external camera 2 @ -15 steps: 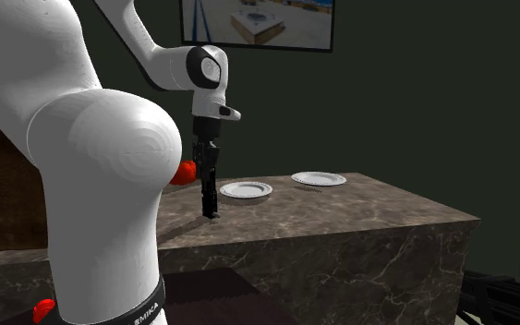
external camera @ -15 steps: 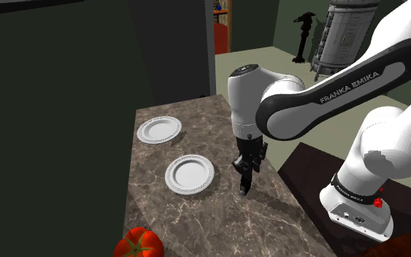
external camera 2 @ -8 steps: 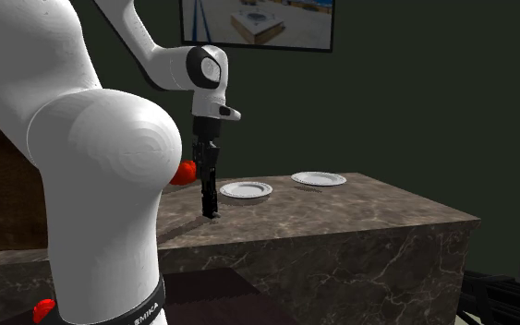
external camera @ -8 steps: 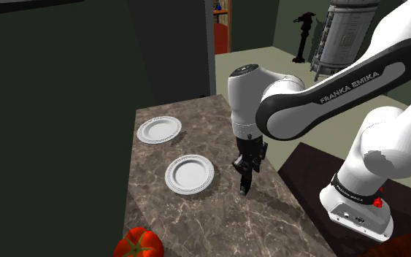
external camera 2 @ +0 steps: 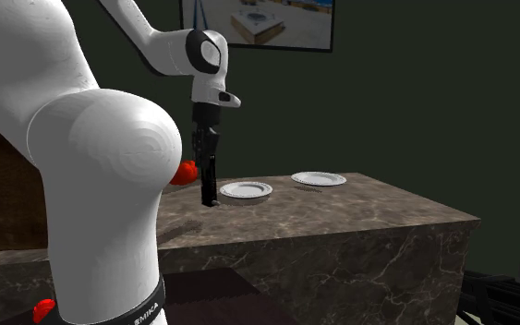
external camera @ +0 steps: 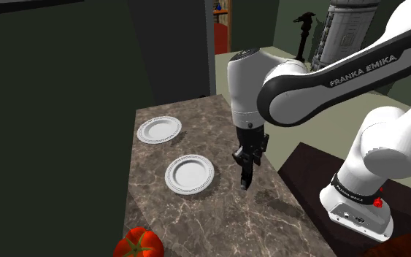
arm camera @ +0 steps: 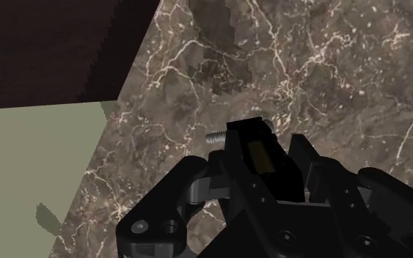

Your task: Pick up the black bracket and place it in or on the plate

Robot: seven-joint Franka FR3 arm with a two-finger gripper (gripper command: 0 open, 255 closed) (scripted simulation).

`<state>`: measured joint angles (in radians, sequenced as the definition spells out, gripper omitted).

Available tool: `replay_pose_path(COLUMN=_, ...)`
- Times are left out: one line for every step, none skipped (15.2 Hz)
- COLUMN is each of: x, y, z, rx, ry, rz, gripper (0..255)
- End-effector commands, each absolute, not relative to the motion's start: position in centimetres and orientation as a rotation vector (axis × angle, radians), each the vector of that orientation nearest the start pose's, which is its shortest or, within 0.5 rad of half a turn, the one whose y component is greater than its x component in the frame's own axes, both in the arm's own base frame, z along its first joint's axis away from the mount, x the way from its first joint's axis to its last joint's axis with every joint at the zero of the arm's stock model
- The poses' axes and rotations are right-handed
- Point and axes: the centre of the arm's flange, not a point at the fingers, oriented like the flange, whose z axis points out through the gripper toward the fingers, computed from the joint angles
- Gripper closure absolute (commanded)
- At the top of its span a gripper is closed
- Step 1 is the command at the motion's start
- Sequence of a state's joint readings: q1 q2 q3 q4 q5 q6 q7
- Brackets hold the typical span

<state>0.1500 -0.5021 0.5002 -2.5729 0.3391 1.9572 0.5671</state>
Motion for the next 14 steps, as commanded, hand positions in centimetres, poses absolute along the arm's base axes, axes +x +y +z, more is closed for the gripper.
replay_pose_path(x=29.1, y=24.3, z=40.9, rx=-3.144, ry=0.223, rz=0.254, gripper=255)
replay_pose_path(x=29.1, y=24.3, z=41.4, rx=-3.144, ry=0.223, rz=0.254, gripper=255)
replay_pose_path(x=29.1, y=24.3, z=42.0, rx=-3.144, ry=0.223, rz=0.254, gripper=255)
replay_pose_path(x=29.1, y=24.3, z=42.5, rx=-3.144, ry=0.223, rz=0.254, gripper=255)
replay_pose_path(x=29.1, y=24.3, z=43.0, rx=-3.144, ry=0.223, rz=0.254, gripper=255)
replay_pose_path(x=29.1, y=24.3, z=43.5, rx=-3.144, ry=0.223, rz=0.254, gripper=255)
replay_pose_path(x=29.1, y=24.3, z=44.1, rx=-3.144, ry=0.223, rz=0.254, gripper=255)
replay_pose_path(x=29.1, y=24.3, z=44.6, rx=-3.144, ry=0.223, rz=0.254, gripper=255)
replay_pose_path(x=29.1, y=24.3, z=45.1, rx=-3.144, ry=0.223, rz=0.254, gripper=255)
replay_pose_path(x=30.2, y=24.9, z=45.3, rx=-3.144, ry=0.223, rz=0.254, gripper=255)
replay_pose_path(x=31.4, y=25.4, z=45.6, rx=-3.144, ry=0.223, rz=0.254, gripper=255)
replay_pose_path(x=32.6, y=26.0, z=45.9, rx=-3.144, ry=0.223, rz=0.254, gripper=255)
replay_pose_path(x=33.7, y=26.5, z=46.2, rx=-3.144, ry=0.223, rz=0.254, gripper=255)
replay_pose_path(x=34.9, y=27.0, z=46.5, rx=-3.144, ry=0.223, rz=0.254, gripper=255)
